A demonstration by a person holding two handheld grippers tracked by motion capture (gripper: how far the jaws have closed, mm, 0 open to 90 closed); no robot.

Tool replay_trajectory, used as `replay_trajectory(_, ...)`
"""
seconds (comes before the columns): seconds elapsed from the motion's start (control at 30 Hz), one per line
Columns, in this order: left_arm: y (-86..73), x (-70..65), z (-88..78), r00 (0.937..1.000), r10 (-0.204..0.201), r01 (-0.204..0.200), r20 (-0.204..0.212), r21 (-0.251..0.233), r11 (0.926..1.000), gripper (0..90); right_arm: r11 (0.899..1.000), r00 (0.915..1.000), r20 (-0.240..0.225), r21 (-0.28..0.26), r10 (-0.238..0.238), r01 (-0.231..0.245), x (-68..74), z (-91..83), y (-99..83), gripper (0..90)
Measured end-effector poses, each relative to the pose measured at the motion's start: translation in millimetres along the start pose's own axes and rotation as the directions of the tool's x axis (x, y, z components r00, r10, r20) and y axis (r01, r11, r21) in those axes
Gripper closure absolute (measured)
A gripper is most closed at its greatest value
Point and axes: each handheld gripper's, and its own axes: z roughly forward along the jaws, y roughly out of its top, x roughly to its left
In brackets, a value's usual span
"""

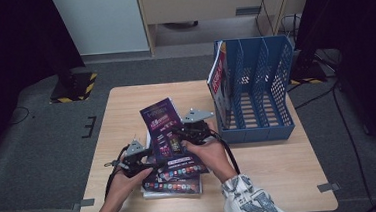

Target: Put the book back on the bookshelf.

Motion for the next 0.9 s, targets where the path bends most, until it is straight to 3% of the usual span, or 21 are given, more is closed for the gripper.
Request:
replay_trajectory(0.2, 1.1, 0.6, 1.4, 0.9997, -0.002, 0.003, 0.026, -0.024, 0.9997, 19.7, 0.999, 0.9996, -0.021, -0.051, -0.020, 0.019, 4.6, -7.7, 8.2, 81.6)
replay_trajectory(0.47, 1.8, 1.4, 7.4, 0.9950, -0.030, 0.032, 0.095, -0.024, 0.9992, 18.6, 0.994, 0.9983, -0.049, -0.104, -0.030, 0.025, 8.8, -10.3, 15.1, 82.0)
replay_trajectory(0.53, 2.2, 2.8, 7.3, 0.9920, -0.047, 0.051, 0.118, -0.033, 0.9981, 24.9, 0.993, 0.9982, -0.052, -0.118, -0.029, 0.023, 9.6, -10.0, 15.3, 82.1)
replay_trajectory(0.57, 2.8, 6.8, 6.1, 0.9877, -0.084, 0.090, 0.132, -0.041, 0.9951, 28.1, 0.992, 0.9982, -0.052, -0.125, -0.031, 0.024, 9.9, -9.9, 15.4, 82.1)
replay_trajectory(0.63, 1.7, 13.0, 3.3, 0.9871, -0.101, 0.108, 0.124, -0.047, 0.9931, 41.1, 0.990, 0.9979, -0.056, -0.136, -0.033, 0.026, 10.2, -9.6, 15.3, 82.2)
replay_trajectory(0.9, 4.1, 21.7, -6.6, 0.9750, -0.168, 0.178, 0.146, -0.063, 0.9820, 68.7, 0.986, 0.9972, -0.063, -0.167, -0.040, 0.029, 9.1, -8.9, 11.4, 82.6)
